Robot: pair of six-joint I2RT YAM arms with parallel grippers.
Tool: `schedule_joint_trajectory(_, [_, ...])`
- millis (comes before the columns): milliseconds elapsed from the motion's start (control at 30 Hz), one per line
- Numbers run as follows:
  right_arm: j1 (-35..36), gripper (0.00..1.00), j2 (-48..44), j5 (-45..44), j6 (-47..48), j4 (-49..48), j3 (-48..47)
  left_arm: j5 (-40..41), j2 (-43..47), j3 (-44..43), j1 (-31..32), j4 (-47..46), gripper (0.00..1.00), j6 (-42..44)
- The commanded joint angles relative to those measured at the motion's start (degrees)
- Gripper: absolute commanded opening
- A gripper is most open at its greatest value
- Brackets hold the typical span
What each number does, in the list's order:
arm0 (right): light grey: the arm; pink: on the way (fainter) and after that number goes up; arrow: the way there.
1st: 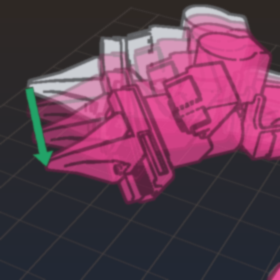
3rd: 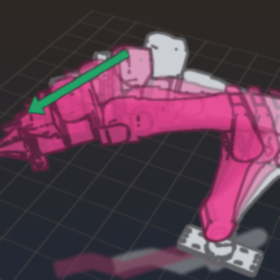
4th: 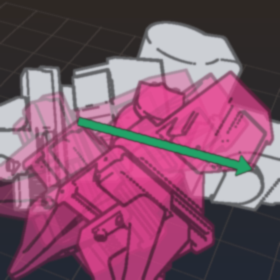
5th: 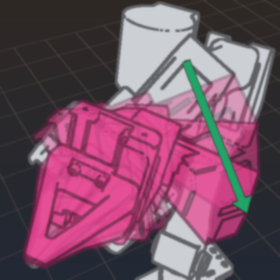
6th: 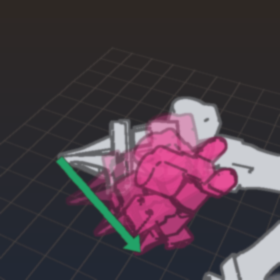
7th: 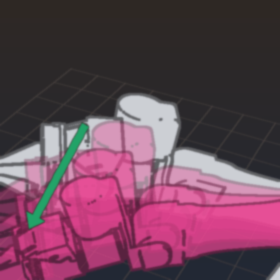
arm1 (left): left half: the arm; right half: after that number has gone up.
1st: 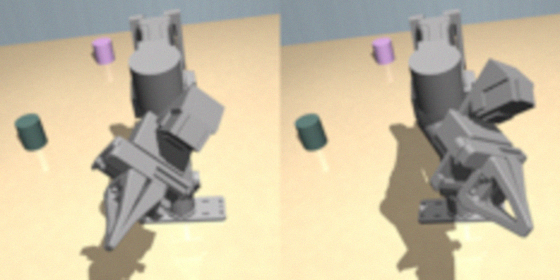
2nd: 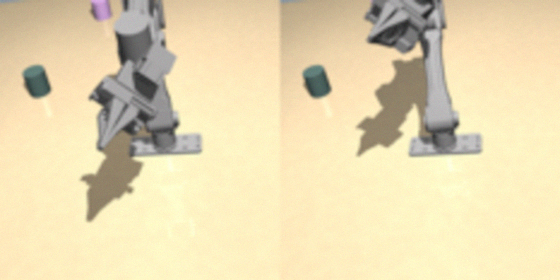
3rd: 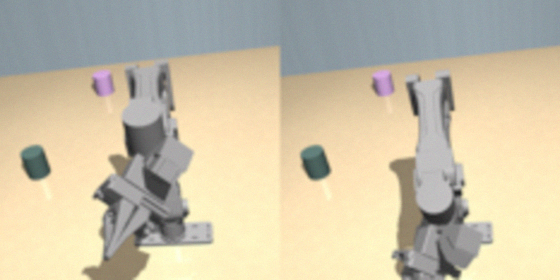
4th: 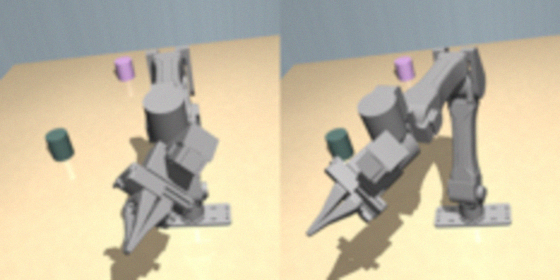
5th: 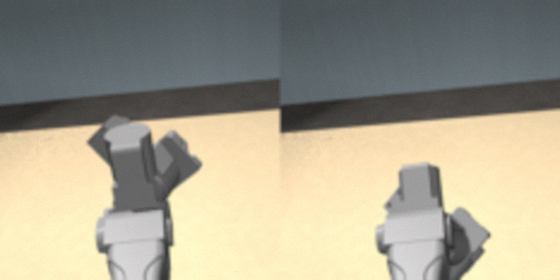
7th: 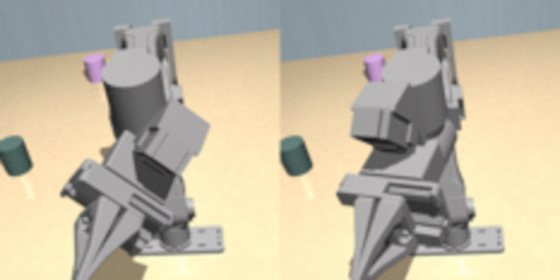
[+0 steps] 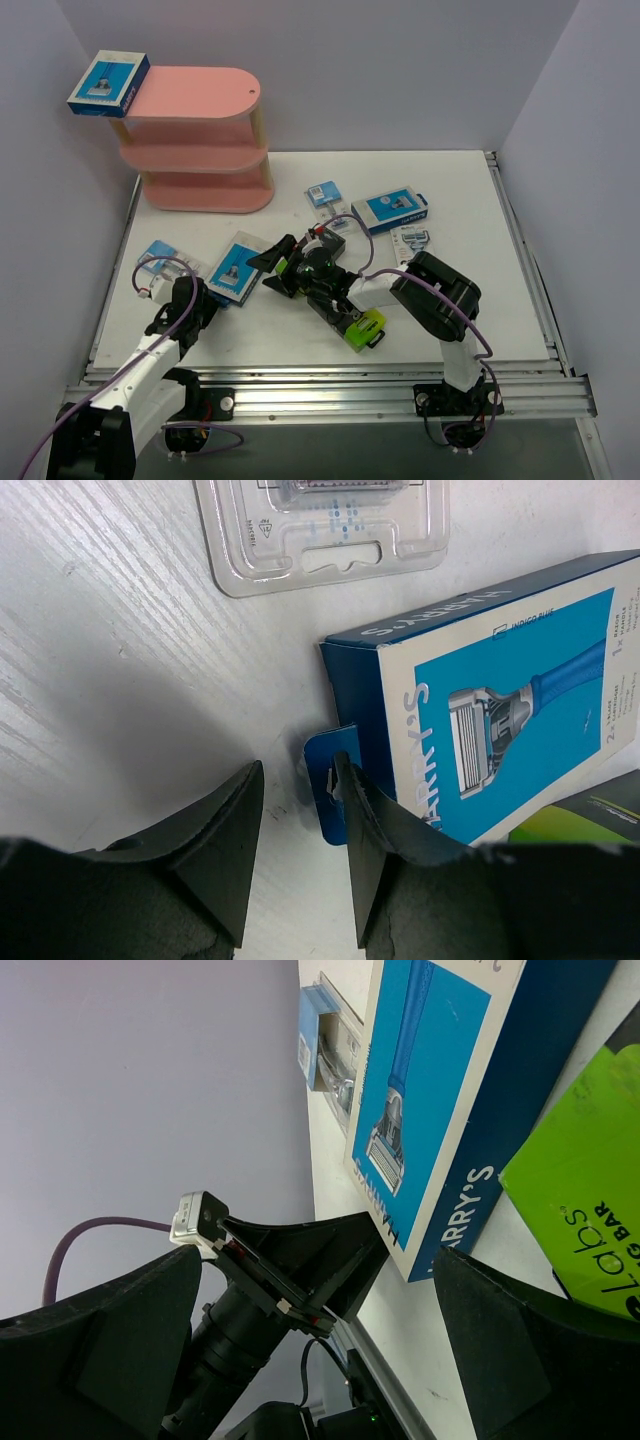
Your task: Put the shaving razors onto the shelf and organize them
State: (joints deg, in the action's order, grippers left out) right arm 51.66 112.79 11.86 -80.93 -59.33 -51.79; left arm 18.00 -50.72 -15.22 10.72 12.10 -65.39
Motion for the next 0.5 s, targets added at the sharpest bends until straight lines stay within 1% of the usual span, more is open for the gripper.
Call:
schedule_joint_trajectory(0, [-1.21,0.96,1.55,-1.22,1.47,8.00,2.83,-0.07,-0.52,0.02,-0.26,-3.31,0.46,-0.27])
schedule_joint_trajectory(300, [-1.12,0.96,1.64,-1.22,1.03,7.30,3.19,-0.33,-2.10,-0.07,-0.26,-4.45,0.46,-0.18])
schedule_joint_trajectory(467, [-1.12,0.96,1.82,-1.13,0.77,6.77,3.45,-1.21,-4.65,-1.12,-0.26,-3.93,0.46,-0.01])
